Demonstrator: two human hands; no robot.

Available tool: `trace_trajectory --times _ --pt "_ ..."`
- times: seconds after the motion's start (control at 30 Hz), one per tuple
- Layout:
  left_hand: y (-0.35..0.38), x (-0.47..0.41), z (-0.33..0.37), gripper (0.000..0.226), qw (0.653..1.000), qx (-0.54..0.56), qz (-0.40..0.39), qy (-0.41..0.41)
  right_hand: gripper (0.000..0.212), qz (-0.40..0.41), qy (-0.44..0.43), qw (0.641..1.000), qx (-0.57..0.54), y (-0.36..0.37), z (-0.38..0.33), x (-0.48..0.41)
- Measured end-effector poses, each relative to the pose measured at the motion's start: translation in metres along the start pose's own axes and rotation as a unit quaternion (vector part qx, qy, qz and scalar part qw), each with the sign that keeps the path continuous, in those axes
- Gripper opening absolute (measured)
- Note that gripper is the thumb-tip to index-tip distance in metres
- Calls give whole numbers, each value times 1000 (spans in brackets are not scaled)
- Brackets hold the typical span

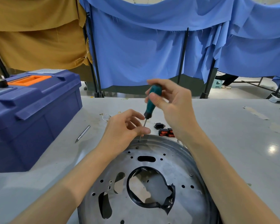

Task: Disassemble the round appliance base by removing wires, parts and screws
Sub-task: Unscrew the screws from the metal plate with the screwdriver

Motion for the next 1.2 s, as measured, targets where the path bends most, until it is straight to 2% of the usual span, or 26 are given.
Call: trace_trajectory --times 0.1,0.2,0.23,0.3,0.37,0.43,0.53,0.6,0.7,0.77,0.97,1.2 --pt "3 0 -3 23 1000 0 -6 2 27 73 -43 996 -39 -20 -10 -3" --pt "4 0 -4 23 1000 -25 -10 8 29 99 -75 990 62 -28 -13 -5" --pt "5 -1 -5 25 1000 -28 -11 8 27 77 -67 988 114 -23 -10 -6" --pt "4 -1 -7 28 1000 -28 -9 7 14 -32 -16 970 239 -5 10 -7" --pt "5 -2 -8 29 999 -39 -8 12 4 -170 54 918 355 14 41 2" --pt "7 -1 -7 28 998 -61 -11 21 9 -266 113 868 405 24 68 18" --pt "9 -1 -3 28 991 -128 -20 45 15 -292 148 850 414 26 83 25" --pt "16 0 0 23 974 -212 -49 70 18 -289 151 850 414 24 87 25" --pt "33 4 8 3 912 -368 -124 133 20 -298 158 846 413 23 91 26" --pt "40 6 7 11 878 -426 -157 151 19 -304 161 843 413 24 93 28" --pt "48 10 4 14 805 -529 -213 162 17 -312 170 840 411 25 96 30" --pt "49 14 2 13 769 -574 -227 165 15 -330 181 829 414 28 97 32"
Point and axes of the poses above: each hand's wrist, its own x-axis away from the middle knuckle, its own y-axis out of the palm, z = x × y, the point moved 9 cm from there along -x, towards the middle knuckle, and after that the axes turned 3 degrees about z, right-handed, at the moved point
